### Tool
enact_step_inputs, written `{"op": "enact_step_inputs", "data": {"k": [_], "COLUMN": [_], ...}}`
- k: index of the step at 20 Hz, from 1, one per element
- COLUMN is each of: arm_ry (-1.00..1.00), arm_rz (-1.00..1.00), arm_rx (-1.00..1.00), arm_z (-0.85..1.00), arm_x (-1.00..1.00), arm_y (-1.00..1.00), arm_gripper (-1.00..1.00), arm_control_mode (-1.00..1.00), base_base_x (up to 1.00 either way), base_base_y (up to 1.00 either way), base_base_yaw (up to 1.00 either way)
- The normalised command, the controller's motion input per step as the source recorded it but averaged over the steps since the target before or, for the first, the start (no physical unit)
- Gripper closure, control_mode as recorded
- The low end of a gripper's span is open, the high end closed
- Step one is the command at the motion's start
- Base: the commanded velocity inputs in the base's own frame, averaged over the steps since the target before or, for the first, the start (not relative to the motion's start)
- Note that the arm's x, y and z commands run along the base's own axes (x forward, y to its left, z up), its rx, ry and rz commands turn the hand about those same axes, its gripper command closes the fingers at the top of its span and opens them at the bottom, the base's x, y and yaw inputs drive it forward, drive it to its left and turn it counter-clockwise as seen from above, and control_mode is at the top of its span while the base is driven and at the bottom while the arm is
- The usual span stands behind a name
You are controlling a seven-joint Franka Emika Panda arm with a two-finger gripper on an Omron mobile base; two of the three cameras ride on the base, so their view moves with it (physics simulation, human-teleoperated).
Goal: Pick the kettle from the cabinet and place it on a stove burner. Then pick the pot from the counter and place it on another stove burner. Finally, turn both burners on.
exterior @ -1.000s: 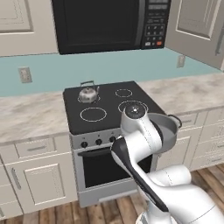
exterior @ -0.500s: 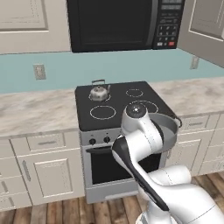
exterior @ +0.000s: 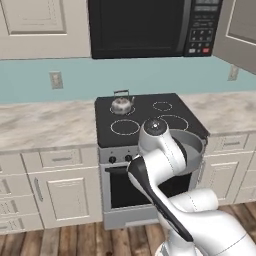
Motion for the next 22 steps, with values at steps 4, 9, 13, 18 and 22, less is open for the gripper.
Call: {"op": "enact_step_inputs", "data": {"k": [4, 9, 13, 18, 22], "arm_ry": [0.00, 0.00, 0.00, 0.00, 0.00], "arm_rz": [0.00, 0.00, 0.00, 0.00, 0.00], "arm_rx": [0.00, 0.00, 0.00, 0.00, 0.00], "arm_z": [0.00, 0.00, 0.00, 0.00, 0.00], "arm_x": [0.00, 0.00, 0.00, 0.00, 0.00], "arm_y": [0.00, 0.00, 0.00, 0.00, 0.00], "arm_gripper": [1.00, 1.00, 1.00, 1.00, 1.00], "arm_control_mode": [1.00, 1.00, 1.00, 1.00, 1.00], "base_base_x": [-0.11, 0.00, 0.11, 0.12, 0.11], "base_base_y": [-0.02, -0.08, -0.10, -0.16, -0.30], "base_base_yaw": [0.17, 0.13, 0.19, 0.18, 0.16]}}
